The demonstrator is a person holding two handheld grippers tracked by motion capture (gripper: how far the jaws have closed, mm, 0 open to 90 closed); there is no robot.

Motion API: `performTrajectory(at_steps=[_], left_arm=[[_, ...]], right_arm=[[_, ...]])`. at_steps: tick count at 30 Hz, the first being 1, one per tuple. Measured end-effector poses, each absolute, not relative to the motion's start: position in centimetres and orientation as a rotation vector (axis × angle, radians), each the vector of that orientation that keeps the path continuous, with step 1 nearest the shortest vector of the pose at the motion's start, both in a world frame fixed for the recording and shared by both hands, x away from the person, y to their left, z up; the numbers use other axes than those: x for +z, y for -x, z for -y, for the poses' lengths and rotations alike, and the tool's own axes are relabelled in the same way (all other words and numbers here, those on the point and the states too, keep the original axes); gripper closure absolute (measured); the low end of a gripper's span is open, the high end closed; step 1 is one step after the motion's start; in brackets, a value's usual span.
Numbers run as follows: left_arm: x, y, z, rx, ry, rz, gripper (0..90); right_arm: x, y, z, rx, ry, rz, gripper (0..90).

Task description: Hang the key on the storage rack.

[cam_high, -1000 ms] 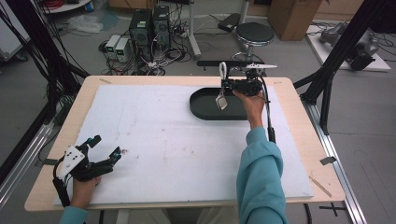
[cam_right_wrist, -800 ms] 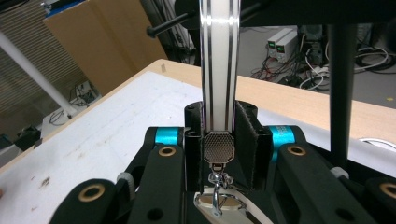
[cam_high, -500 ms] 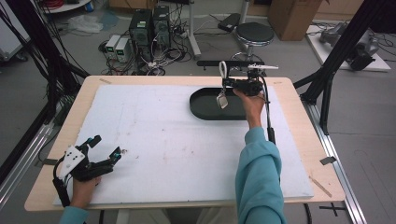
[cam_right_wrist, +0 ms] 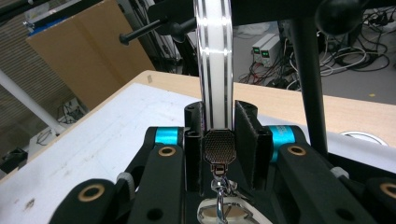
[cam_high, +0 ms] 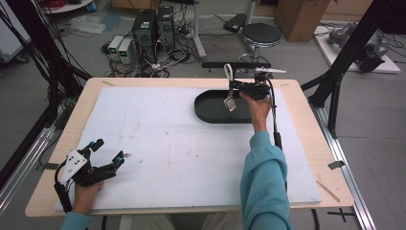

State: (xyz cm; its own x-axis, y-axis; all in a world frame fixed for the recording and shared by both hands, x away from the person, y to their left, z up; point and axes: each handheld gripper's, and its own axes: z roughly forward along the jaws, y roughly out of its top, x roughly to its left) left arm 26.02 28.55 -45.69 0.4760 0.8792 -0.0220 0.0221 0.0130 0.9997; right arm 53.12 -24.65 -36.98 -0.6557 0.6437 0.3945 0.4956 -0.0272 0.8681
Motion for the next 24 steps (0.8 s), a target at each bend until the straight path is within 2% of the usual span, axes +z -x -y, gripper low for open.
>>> performTrajectory(at_steps=[24], left_arm=[[-45.7,-26.0,-28.5,0.815,-1.402,-0.854,11.4]], right_arm=[[-36.7,-51.9,23.4,1.589,-1.208,-2.057,73.5]])
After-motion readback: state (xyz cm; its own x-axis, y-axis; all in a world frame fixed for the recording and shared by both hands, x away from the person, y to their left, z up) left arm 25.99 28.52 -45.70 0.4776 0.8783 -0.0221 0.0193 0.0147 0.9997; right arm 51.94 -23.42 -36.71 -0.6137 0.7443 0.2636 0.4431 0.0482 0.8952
